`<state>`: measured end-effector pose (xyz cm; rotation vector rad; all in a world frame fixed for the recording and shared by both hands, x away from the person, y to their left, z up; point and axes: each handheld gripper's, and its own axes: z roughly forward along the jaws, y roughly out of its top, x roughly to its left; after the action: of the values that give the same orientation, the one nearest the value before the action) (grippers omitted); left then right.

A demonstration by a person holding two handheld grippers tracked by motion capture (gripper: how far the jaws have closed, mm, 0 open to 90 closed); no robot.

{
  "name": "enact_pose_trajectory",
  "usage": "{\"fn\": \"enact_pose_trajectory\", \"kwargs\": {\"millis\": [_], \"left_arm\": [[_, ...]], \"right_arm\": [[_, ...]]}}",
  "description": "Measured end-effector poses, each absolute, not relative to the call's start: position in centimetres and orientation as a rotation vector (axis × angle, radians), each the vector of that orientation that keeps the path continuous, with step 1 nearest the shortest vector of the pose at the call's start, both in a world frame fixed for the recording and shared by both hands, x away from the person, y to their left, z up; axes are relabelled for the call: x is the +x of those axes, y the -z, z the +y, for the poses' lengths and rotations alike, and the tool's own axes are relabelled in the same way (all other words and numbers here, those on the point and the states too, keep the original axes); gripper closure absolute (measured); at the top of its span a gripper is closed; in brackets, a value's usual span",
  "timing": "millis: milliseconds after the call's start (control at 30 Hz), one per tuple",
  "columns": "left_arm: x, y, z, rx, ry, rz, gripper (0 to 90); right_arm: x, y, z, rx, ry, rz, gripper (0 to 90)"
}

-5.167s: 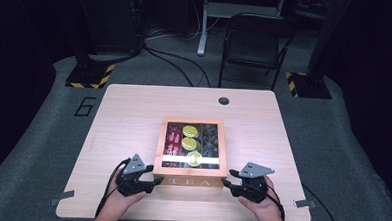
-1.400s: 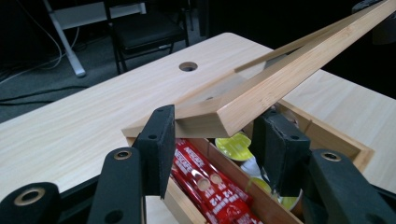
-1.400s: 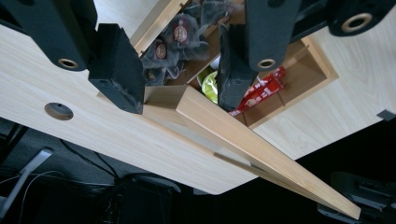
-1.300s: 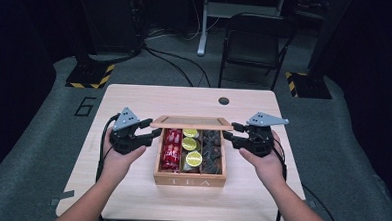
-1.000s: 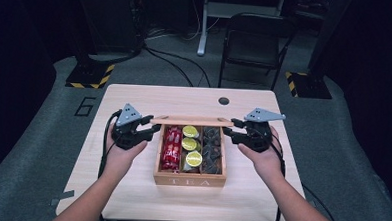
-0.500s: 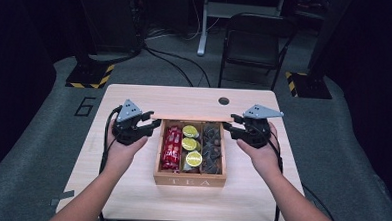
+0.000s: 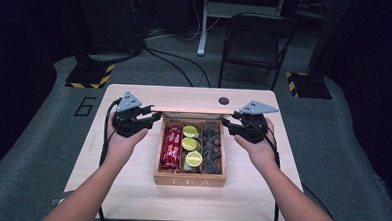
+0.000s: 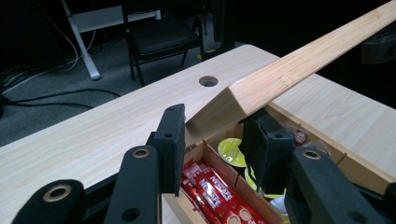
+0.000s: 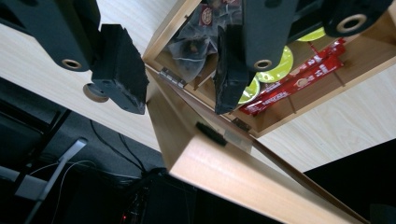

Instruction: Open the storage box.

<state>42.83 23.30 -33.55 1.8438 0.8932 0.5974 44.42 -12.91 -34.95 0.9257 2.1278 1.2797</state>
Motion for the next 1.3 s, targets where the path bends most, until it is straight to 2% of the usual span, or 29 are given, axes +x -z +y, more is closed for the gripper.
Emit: {"fn": "enact_pose_trajectory", "kwargs": {"millis": [433, 533, 700, 1100, 1300], "left_arm": [[44.1, 32.8, 23.2, 1.846, -0.597, 0.91, 61.0], [44.2, 32.8, 23.2, 1.841, -0.6, 0.911, 61.0], [44.3, 32.9, 23.1, 1.829, -0.608, 0.915, 60.6], [45.1, 34.4, 22.2, 1.847, -0.638, 0.932, 50.2], [45.8, 35.3, 22.2, 1.866, -0.647, 0.954, 51.2]], "right_arm": [[46.3, 35.3, -12.4, 0.968, -1.273, 2.103, 54.4], [46.7, 35.4, -12.3, 0.985, -1.262, 2.086, 60.0], [47.1, 35.3, -12.5, 0.965, -1.269, 2.101, 60.5], [47.5, 35.2, -12.5, 0.99, -1.274, 2.101, 60.4], [47.8, 35.2, -12.5, 1.014, -1.293, 2.093, 60.2]]}}
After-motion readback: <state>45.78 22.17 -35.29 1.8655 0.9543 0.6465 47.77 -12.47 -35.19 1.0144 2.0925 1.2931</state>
